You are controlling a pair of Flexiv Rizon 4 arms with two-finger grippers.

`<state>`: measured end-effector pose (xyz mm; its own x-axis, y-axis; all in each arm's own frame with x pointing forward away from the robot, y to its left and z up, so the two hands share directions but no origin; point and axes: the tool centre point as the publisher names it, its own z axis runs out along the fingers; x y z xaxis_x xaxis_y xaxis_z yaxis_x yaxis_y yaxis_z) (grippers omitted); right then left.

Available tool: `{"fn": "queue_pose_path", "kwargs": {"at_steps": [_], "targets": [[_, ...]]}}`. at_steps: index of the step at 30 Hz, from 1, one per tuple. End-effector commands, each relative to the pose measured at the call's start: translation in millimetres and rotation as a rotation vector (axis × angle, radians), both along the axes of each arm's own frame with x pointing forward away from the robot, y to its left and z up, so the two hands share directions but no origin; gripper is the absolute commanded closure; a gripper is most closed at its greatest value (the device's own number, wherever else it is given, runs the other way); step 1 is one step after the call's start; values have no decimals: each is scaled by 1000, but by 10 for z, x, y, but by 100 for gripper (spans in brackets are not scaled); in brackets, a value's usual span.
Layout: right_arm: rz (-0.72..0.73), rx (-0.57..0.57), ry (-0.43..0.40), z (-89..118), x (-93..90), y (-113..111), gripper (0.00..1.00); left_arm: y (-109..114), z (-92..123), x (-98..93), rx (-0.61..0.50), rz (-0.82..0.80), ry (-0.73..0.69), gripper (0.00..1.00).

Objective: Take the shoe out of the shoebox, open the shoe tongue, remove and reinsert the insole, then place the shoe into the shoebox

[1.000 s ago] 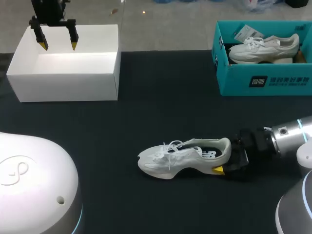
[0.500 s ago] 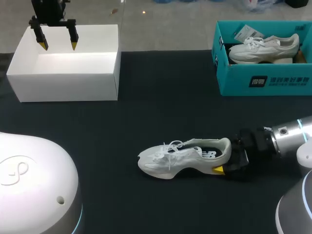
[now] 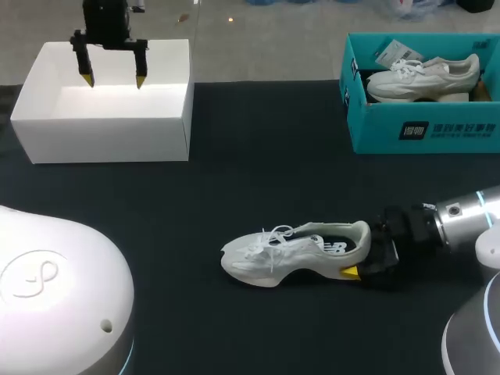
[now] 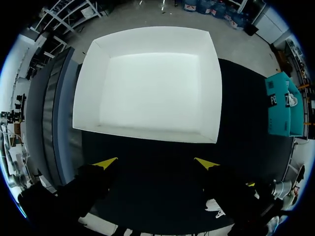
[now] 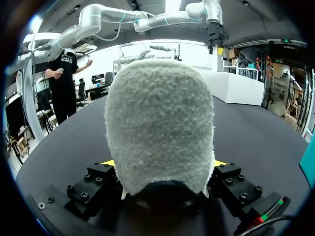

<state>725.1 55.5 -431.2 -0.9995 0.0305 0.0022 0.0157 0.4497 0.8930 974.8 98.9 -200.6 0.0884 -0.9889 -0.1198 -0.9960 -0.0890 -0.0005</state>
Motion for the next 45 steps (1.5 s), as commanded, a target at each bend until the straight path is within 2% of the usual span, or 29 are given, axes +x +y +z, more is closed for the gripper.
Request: {"fn": "queue_pose_path", "kwargs": {"at_steps": [1,7,10,28,31,34,39,45], "targets": [[-2,-4,-1,-38,-23,-10,100,-205,44,-292,5,-12,-87,0],[-2,-4,-1,-38,-23,-10,100,-561,77,-584,-7,-59,-122,0],[-2,-4,-1,-38,-23,-10,100,-744,48,-716,3,-166,-87,0],[-2,-4,-1,-38,-23,-10,100,-744,48,-716,3,-166,-87,0],[-2,-4,-1,-38,-23,-10,100,-678,180,-602,-116,-33,-128,0],[-2,-4,-1,-38,-23,-10,100,-746,176,-660,-116,-4,-145,0],[-2,-4,-1,-38,-23,-10,100,-883,61,-841,-142,26,-157,0],[-2,-4,-1,-38,-23,-10,100,-1148,-126,-1240,-185,28,-105,0]]}}
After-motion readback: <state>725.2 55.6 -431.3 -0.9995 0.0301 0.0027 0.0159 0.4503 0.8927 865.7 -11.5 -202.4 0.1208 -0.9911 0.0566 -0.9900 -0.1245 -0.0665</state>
